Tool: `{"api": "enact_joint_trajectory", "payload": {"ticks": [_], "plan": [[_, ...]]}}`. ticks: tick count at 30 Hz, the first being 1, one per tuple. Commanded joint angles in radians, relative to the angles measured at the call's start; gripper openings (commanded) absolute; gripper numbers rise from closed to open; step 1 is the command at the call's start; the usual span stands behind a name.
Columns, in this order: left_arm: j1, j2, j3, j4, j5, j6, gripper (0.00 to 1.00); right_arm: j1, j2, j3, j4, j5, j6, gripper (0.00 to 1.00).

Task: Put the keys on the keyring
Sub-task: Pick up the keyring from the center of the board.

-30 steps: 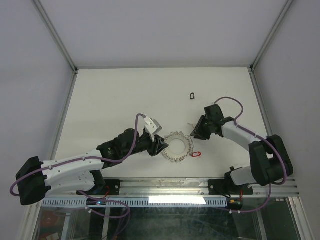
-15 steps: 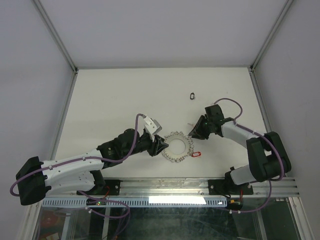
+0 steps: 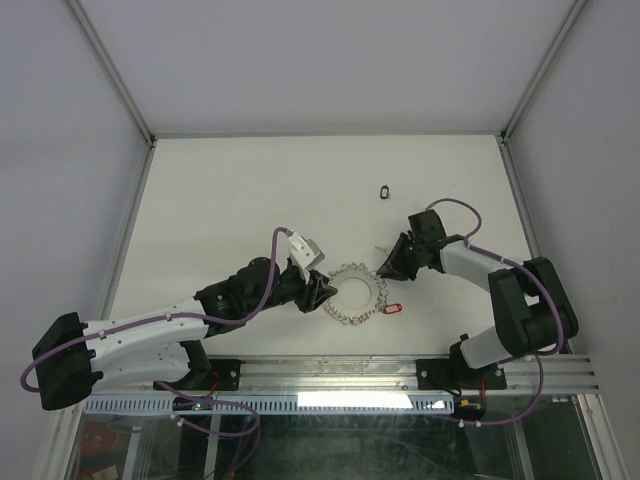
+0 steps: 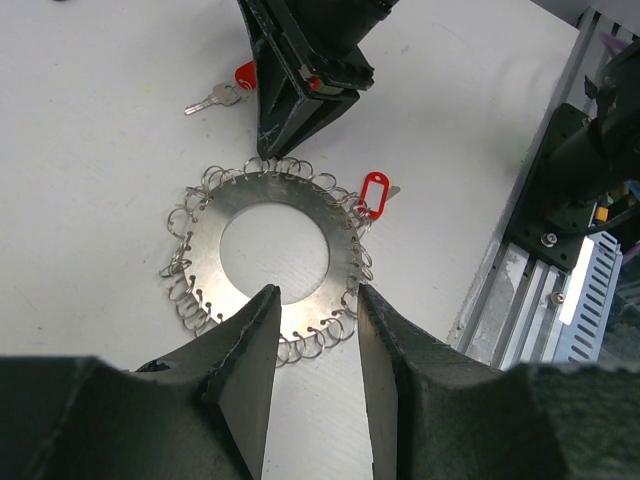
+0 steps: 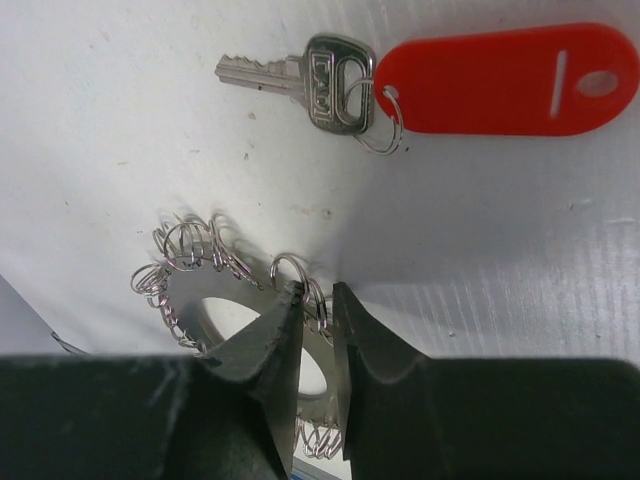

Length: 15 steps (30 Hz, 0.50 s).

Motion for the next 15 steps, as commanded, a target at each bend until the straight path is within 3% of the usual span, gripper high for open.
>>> {"api": "enact_joint_trajectory", "payload": {"ticks": [1,15], "plan": [[-0.012,0.004,0.026,0.049,0.001,0.000,0.35,-0.007,0.006,0.002,0.040,-0.029,-0.009,0.20],[-0.012,-0.004,0.026,0.046,-0.002,-0.001,0.35,-0.007,-0.039,-0.026,0.118,-0.066,-0.028,0.00]]}}
